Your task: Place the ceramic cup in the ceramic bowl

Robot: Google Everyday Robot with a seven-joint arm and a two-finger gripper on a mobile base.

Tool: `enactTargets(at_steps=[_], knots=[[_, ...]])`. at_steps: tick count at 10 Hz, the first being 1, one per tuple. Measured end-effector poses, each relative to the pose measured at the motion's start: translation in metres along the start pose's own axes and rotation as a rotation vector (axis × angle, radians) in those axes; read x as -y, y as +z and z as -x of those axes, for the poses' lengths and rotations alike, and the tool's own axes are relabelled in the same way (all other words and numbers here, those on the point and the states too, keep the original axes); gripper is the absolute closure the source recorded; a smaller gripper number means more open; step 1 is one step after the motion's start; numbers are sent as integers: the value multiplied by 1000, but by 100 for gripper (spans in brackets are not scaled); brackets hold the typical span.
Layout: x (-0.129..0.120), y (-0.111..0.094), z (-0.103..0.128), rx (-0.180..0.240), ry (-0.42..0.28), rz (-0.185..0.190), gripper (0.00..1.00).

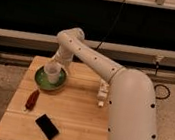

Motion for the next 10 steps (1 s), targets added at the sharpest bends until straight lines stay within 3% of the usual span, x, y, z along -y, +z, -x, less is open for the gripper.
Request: enactTargets(at_steps=[5, 8, 10], knots=[[-15, -58, -14, -68, 50, -15, 20], [-14, -78, -16, -117, 57, -22, 20], [-12, -75, -16, -103, 56, -24, 20]])
